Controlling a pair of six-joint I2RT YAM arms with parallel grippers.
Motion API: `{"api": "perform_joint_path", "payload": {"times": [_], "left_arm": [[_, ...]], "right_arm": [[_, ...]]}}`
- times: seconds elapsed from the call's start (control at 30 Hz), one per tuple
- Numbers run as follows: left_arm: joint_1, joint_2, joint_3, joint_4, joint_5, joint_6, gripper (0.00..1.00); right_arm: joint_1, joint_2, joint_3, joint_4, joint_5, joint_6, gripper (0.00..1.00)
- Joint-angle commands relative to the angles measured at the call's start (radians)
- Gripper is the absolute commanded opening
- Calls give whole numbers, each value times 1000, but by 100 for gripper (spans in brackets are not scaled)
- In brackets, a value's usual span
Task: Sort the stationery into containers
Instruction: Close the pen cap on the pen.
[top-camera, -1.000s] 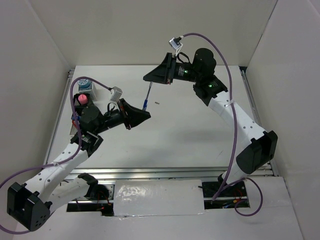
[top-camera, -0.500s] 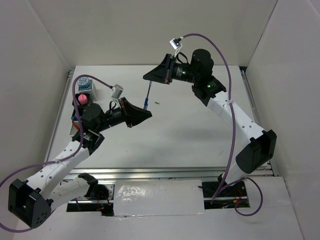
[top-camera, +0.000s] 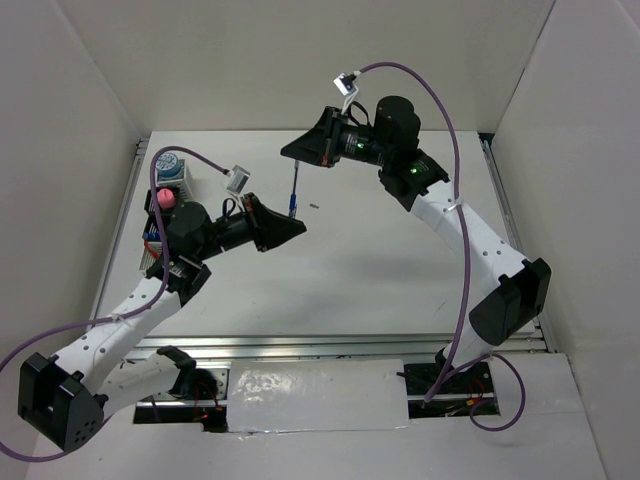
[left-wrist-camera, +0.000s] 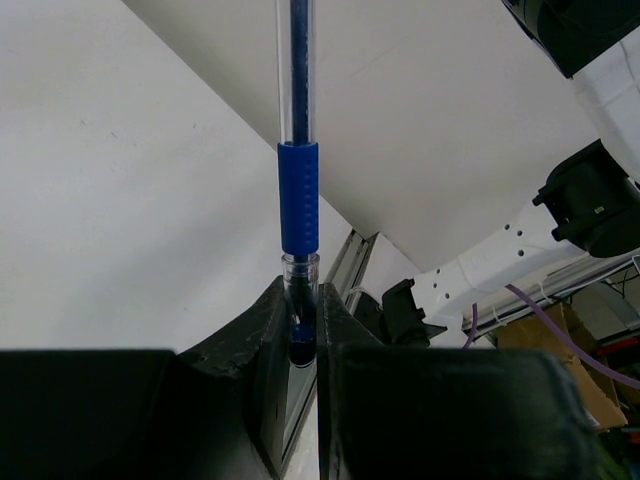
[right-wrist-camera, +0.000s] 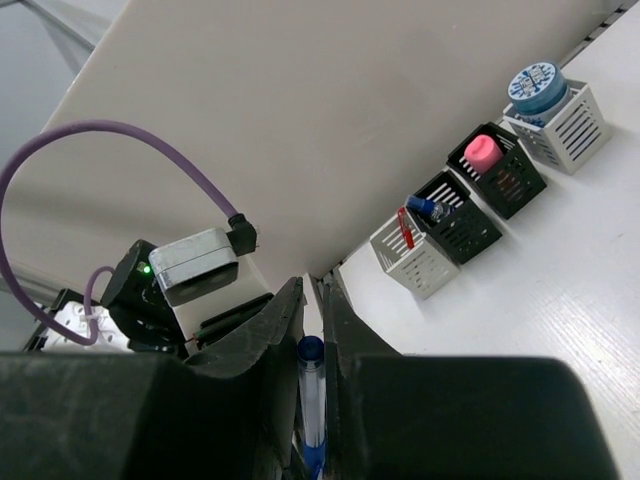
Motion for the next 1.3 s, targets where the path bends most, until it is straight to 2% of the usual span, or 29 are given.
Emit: {"api": "perform_joint_path", "payload": {"times": [0.0, 1.0, 1.27], "left_arm": [[6, -4, 93, 138, -31, 30, 0], [62, 21, 158, 184, -43, 90, 0], [60, 22, 159, 171, -39, 95, 0]], "right_arm": [[47, -4, -20, -78, -36, -52, 0], [97, -68, -193, -72, -74, -22, 0], [99, -60, -161, -92, -57, -37, 0]]}}
